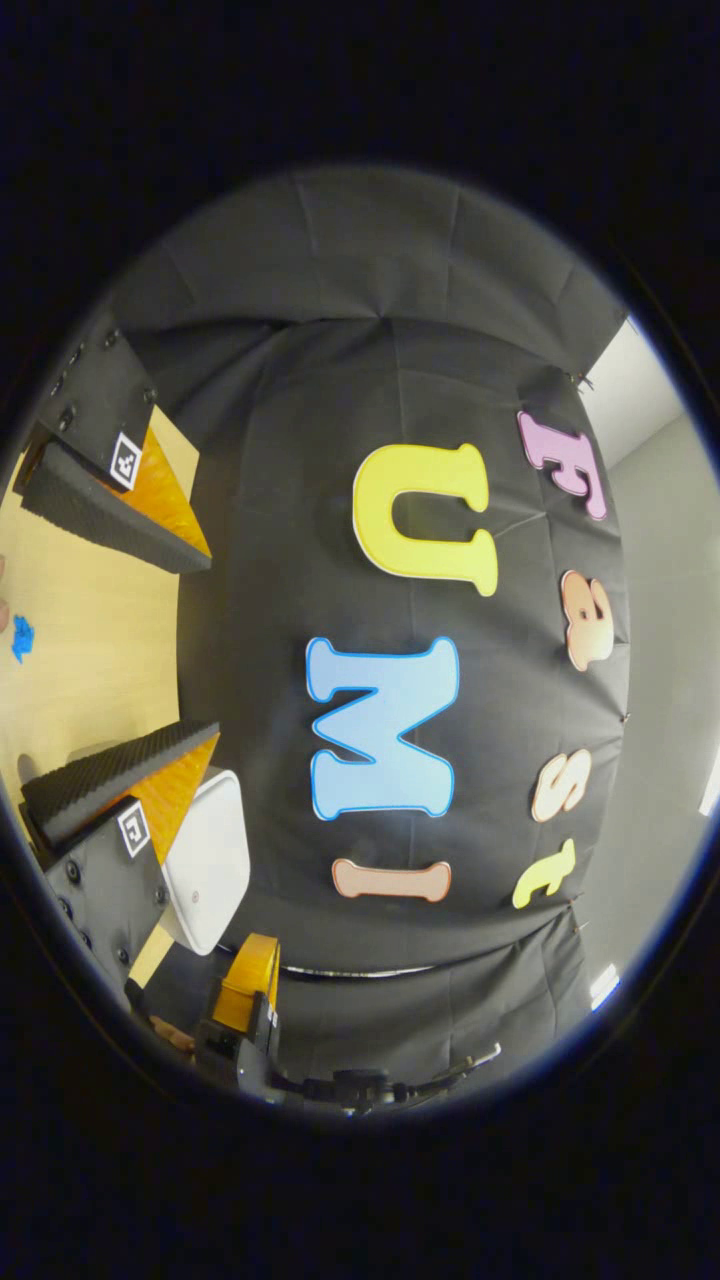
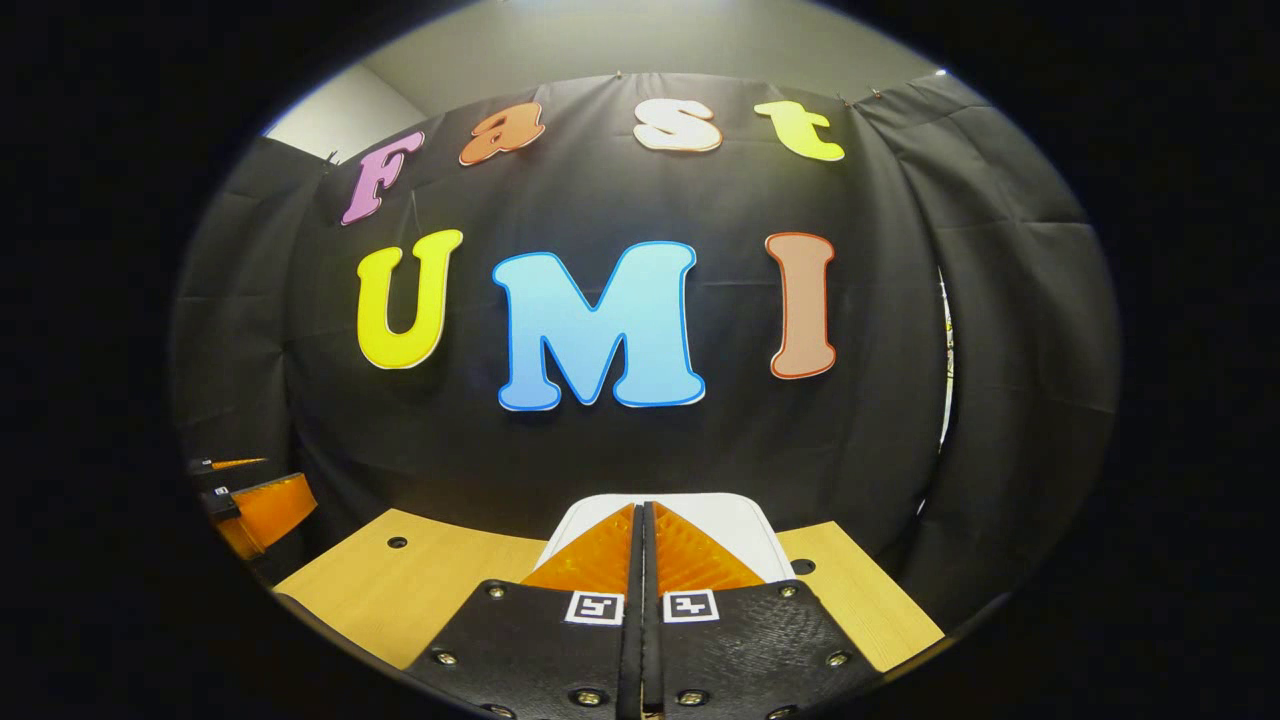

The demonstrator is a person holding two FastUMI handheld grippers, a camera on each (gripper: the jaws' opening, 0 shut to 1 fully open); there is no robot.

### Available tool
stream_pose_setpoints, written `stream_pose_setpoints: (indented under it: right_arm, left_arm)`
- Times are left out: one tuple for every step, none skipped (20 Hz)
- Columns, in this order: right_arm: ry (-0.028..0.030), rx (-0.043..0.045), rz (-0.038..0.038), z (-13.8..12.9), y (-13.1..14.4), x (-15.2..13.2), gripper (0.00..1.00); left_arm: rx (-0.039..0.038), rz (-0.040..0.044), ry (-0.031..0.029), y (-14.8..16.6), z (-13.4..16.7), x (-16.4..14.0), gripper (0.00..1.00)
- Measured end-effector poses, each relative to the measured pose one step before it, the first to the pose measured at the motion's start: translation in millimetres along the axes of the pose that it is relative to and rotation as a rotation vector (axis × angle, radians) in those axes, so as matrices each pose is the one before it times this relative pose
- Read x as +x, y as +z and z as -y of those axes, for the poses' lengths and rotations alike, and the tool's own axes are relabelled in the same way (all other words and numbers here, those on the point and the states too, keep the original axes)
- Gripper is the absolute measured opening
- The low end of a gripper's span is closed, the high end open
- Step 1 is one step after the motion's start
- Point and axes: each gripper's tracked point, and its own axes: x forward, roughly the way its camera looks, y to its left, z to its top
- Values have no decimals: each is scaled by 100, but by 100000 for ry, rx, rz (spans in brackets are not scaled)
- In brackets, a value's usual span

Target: Press the lid of the desktop garbage bin to open it, pick up the crumpled paper on the desktop and throw it into the bin, then pick up the pop can on the desktop and drop it into the bin, and finally close the garbage bin lid.

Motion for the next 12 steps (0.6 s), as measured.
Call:
stream_pose_setpoints:
  right_arm:
    - [79, 197, -763, 89, -191, 295, 0]
    - [105, -135, -1141, 44, -509, 381, 0]
    - [339, -153, -952, 3, -310, 309, 0]
    - [353, -139, -1197, -22, -332, 269, 0]
    - [371, -161, -1562, -8, -770, 235, 0]
    - [227, -67, -1186, 28, -435, 212, 0]
    - [299, 219, -1714, 56, -733, 205, 1]
    - [198, 381, -1447, 101, -520, 243, 1]
    - [97, 472, -1217, 65, -617, 125, 0]
    - [-74, 502, -1239, 97, -328, 207, 0]
    - [-143, 655, -911, 200, -467, 112, 1]
    - [-93, 413, -1210, 160, -332, 177, 1]
  left_arm:
    - [116, 141, 469, 13, -101, -56, 100]
    - [127, -240, 345, 7, -11, 50, 100]
    - [-38, -156, 442, -143, -105, 102, 100]
    - [-118, -59, 668, 42, -152, -28, 97]
    - [-89, 27, 556, -59, -180, 35, 97]
    - [-68, 56, 527, -48, -171, -114, 97]
    - [-78, -55, 654, -105, -99, 30, 97]
    - [-38, -139, 553, 1, -73, 59, 97]
    - [-108, -90, 404, -30, -122, -75, 97]
    - [-102, -270, 273, -144, -52, 47, 100]
    - [-96, -181, 443, 27, 20, 125, 100]
    - [-187, -197, 277, -78, -86, -29, 100]
